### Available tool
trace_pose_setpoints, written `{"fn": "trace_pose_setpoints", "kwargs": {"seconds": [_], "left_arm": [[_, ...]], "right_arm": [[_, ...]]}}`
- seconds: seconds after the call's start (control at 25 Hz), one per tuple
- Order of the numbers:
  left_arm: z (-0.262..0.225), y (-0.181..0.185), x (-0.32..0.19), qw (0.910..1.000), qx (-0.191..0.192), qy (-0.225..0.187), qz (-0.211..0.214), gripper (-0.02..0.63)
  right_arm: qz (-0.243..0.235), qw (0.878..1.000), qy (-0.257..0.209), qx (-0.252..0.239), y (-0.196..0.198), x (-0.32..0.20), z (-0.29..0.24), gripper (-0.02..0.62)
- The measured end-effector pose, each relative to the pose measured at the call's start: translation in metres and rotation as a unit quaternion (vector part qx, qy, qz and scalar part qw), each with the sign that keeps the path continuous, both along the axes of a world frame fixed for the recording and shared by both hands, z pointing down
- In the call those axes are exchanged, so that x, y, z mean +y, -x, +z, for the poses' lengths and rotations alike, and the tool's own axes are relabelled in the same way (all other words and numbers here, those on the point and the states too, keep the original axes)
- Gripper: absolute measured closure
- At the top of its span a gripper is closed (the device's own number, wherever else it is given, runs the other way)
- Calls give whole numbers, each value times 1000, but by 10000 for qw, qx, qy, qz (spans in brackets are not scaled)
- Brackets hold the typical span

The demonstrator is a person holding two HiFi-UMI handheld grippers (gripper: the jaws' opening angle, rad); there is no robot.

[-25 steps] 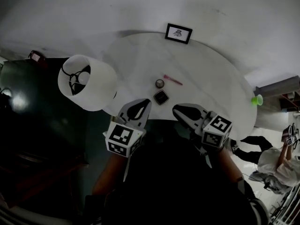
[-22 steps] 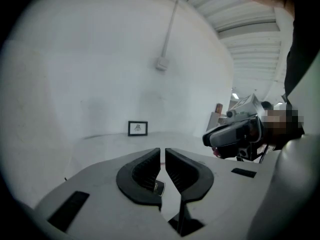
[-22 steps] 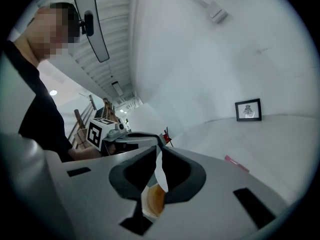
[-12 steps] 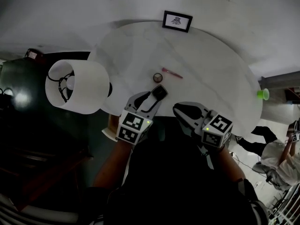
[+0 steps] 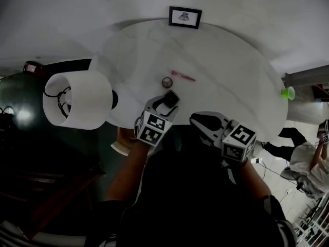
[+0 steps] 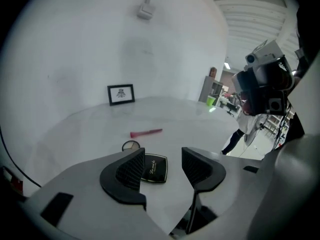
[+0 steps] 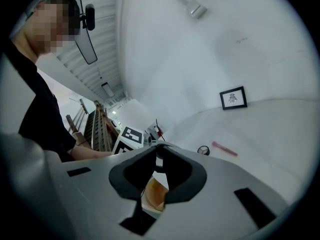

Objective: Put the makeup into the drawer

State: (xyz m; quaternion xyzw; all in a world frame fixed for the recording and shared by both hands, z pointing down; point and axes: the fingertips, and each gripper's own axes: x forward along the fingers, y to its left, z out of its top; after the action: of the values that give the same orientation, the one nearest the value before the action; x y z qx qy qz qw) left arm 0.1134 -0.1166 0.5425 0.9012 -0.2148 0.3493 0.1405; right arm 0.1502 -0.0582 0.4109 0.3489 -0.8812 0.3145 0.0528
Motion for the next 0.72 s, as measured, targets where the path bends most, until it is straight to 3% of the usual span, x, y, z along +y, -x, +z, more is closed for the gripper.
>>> {"fn": "trace_pose_setpoints", "kwargs": {"seconds": [0.72], "left_arm": [[67, 1, -14, 9972, -712, 218, 98, 310]], "right_arm": [[92, 9995, 296, 108, -14, 1, 13, 578]]}}
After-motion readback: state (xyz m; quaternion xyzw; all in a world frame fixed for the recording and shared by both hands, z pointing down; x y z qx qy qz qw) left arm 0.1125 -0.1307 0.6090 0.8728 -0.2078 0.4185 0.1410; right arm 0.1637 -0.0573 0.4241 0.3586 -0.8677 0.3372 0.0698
